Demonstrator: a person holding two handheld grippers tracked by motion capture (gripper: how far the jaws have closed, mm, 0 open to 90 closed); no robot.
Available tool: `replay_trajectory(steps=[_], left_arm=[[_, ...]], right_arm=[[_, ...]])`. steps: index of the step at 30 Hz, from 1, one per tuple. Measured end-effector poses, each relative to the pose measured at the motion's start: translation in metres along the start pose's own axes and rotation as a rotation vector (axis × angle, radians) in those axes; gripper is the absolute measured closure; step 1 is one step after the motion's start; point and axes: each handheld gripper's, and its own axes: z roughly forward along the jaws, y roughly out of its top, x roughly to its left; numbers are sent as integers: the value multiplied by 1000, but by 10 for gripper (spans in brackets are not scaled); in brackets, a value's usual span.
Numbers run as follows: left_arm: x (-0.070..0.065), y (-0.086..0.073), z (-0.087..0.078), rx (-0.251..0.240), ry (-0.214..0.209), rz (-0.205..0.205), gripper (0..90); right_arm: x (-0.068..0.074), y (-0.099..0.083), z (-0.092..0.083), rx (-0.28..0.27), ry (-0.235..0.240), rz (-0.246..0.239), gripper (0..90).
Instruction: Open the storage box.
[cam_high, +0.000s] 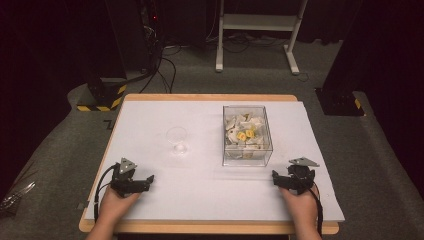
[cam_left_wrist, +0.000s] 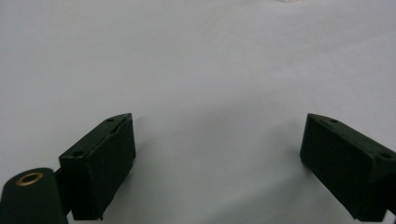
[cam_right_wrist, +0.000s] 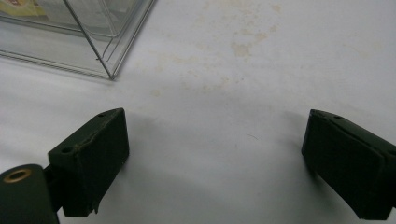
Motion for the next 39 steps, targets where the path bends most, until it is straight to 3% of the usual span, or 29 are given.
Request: replay_trajectory(steps=[4,17,21,39], left_arm=[[-1,0,0,2,12,5,86],[1,0,1,9,-3,-9,90],[1,0,1,7,-2,-10,91],[1,0,0,9,0,-7,93]], right_arm=[[0,0,0,0,0,0,75],[-1,0,-2,-1,7,12,85],[-1,1,-6,-28,-3,-13,86],[9,-1,-26,-114,32,-56,124]])
